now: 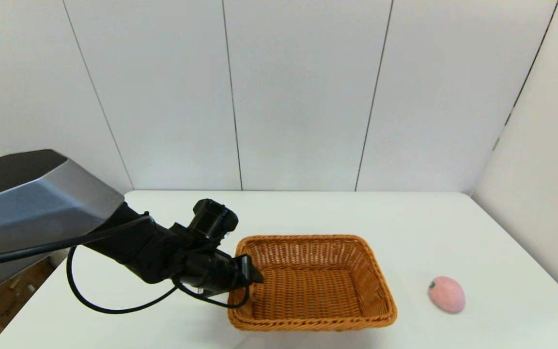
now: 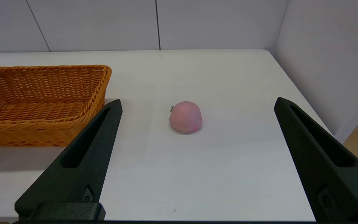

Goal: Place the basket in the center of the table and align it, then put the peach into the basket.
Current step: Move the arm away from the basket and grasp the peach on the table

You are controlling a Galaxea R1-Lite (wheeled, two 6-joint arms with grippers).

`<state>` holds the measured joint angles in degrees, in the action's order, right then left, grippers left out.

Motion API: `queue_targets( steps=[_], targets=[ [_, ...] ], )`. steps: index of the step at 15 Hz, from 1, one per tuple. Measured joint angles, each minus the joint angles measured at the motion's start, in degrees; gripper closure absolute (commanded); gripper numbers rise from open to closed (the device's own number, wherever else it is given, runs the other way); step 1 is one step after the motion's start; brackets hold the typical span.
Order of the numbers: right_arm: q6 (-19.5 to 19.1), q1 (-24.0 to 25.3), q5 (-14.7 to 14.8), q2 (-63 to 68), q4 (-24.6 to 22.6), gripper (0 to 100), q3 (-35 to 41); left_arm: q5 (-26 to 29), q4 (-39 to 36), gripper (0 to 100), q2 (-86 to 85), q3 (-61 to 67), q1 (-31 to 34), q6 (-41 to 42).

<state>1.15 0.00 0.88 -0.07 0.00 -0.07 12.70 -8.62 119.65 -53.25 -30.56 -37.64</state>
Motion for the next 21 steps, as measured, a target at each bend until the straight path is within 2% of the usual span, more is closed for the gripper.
queue_targets(
  steps=[5, 11, 15, 18, 21],
  targets=[
    [0.0, 0.0, 0.0, 0.0, 0.0, 0, 0.0, -0.1, 3.9, 0, -11.7, -0.1, 0.8, 1.0],
    [0.0, 0.0, 0.0, 0.0, 0.0, 0, 0.0, -2.4, 12.4, 0, -37.8, 0.5, 3.6, 4.1],
    [0.0, 0.0, 0.0, 0.0, 0.0, 0, 0.0, -5.4, 17.2, 0, -58.4, 2.4, 3.6, 10.2],
    [0.0, 0.0, 0.0, 0.0, 0.0, 0, 0.0, -8.2, 22.3, 0, -71.7, 5.1, 10.6, 15.2],
    [0.0, 0.0, 0.0, 0.0, 0.0, 0, 0.0, -9.0, 23.7, 0, -83.1, 11.3, 17.3, 16.6]
  ],
)
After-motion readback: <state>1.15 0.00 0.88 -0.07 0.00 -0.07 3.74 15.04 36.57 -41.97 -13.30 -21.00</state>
